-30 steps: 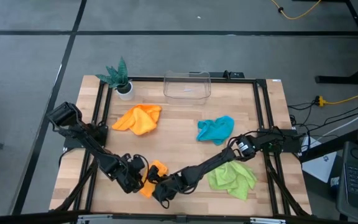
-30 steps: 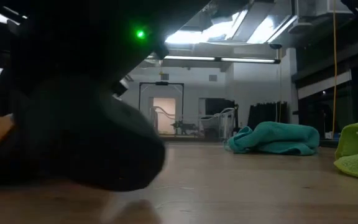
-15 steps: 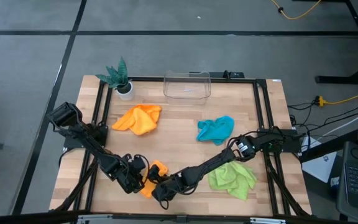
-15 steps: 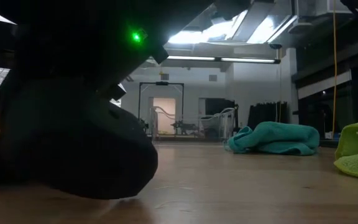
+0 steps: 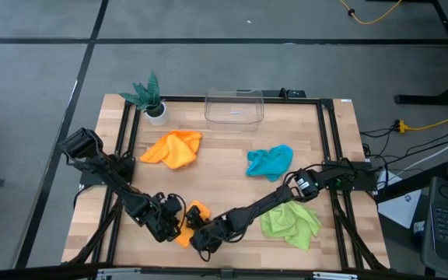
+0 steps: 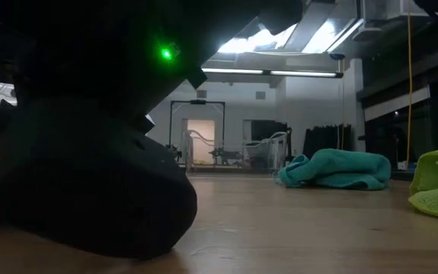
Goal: Fold microfiber towels
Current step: Put the bottom orange microfiber towel into the transparent bin
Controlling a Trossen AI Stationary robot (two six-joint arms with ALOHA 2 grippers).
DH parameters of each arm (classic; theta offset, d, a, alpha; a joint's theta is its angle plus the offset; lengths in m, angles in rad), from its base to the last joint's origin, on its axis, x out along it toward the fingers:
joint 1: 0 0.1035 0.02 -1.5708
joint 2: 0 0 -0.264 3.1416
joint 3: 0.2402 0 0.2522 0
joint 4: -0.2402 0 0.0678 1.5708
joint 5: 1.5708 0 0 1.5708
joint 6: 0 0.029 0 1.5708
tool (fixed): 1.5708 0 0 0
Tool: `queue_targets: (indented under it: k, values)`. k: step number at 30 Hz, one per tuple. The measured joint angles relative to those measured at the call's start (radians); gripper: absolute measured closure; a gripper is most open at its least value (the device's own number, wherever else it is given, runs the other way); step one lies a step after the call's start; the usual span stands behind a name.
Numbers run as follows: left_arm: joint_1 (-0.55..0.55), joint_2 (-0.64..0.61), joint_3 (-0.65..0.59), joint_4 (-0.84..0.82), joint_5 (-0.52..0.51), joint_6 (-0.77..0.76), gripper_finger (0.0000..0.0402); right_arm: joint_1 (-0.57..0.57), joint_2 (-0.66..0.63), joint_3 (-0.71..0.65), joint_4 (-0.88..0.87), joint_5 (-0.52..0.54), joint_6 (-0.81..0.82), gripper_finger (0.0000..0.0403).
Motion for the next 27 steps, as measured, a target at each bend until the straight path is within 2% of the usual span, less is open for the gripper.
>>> queue_targets:
  k: [4, 6, 12, 20, 24, 27]
  values:
    - [0.0, 0.0, 0.0, 0.0, -0.003, 0.0, 0.0242, -0.001, 0.004, 0.0, 0.005, -0.004, 0.117, 0.0366]
    - [0.0, 0.0, 0.0, 0.0, -0.004, -0.006, 0.0242, 0.0, 0.005, 0.009, -0.003, 0.0, 0.147, 0.0385]
    - [0.0, -0.04, -0.002, -0.013, 0.002, -0.032, 0.0242, 0.002, -0.025, 0.067, -0.161, 0.001, 0.237, 0.0386]
    - [-0.019, -0.14, -0.002, -0.039, 0.004, -0.027, 0.0242, 0.004, -0.166, 0.065, -0.536, 0.082, 0.327, 0.0386]
    - [-0.044, -0.181, -0.002, -0.037, -0.021, -0.026, 0.0242, -0.001, -0.239, 0.067, -0.732, 0.192, 0.378, 0.0386]
    - [-0.066, -0.197, -0.002, -0.038, -0.059, -0.024, 0.0242, -0.02, -0.301, 0.067, -0.886, 0.338, 0.433, 0.0386]
